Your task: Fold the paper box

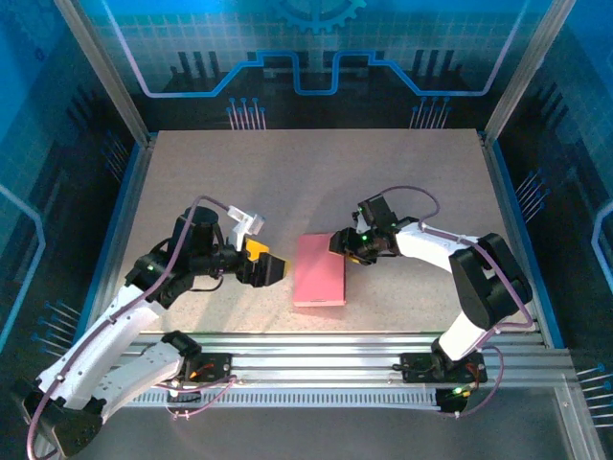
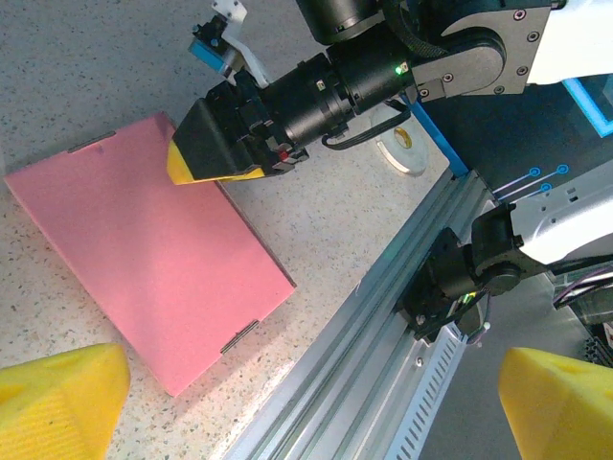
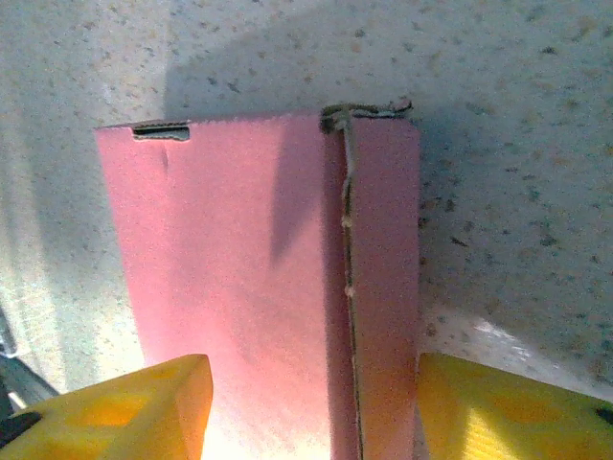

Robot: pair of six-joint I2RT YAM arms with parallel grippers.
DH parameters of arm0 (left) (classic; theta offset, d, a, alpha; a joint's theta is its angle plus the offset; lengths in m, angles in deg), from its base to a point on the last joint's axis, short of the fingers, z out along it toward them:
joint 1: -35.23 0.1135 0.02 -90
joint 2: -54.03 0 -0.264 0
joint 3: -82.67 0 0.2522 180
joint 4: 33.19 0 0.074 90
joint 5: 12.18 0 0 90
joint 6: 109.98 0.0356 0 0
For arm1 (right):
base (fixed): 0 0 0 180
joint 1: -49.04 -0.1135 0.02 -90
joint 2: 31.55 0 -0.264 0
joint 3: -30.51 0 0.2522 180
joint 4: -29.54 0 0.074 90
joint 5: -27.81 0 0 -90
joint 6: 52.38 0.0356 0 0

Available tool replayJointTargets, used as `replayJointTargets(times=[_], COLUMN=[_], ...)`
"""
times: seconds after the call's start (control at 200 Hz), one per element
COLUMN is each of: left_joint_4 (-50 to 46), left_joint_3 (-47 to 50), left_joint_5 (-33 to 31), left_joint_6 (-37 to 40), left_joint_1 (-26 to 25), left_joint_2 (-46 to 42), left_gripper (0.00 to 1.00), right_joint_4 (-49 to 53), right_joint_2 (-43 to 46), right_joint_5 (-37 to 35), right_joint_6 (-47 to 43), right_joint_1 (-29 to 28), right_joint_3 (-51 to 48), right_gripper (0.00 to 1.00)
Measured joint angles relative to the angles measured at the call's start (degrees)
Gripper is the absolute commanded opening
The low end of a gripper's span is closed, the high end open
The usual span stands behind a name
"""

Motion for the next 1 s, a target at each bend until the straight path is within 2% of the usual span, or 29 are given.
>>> replayJointTargets(times=[0.19, 0.395, 0.505, 0.61, 0.881, 1.001], left_joint_4=[0.00, -0.07, -0.11, 0.00, 2.21, 3.67], left_joint_3=[0.00, 0.00, 0.00, 0.00, 0.00, 0.26], left_joint_5=[-0.02, -0.98, -3.63, -6.45, -11.85, -17.09], left_joint_6=[0.00, -0.04, -0.66, -2.01, -7.39, -8.66], left_joint_1=[0.00, 0.00, 0.00, 0.00, 0.00, 0.02], left_joint_2=[0.00, 0.00, 0.17, 0.72, 5.81, 7.61], left_gripper=[0.99, 0.99, 0.99, 0.99, 0.99, 0.99], right_joint_4=[2.23, 6.01, 8.79, 10.95, 12.20, 10.88], right_joint_2=[1.27, 6.38, 10.29, 15.17, 26.10, 30.88], right_joint_5=[-3.06, -7.06, -9.60, -11.93, -14.58, -17.46], right_joint_6=[-1.38, -5.60, -8.87, -12.02, -19.52, -21.68], right_joint_1=[0.00, 0.00, 0.04, 0.20, 1.18, 1.38], right_joint_3=[0.00, 0.81, 2.60, 4.33, 5.62, 2.34], right_gripper=[0.62, 0.68, 0.80, 1.00, 1.00, 1.00])
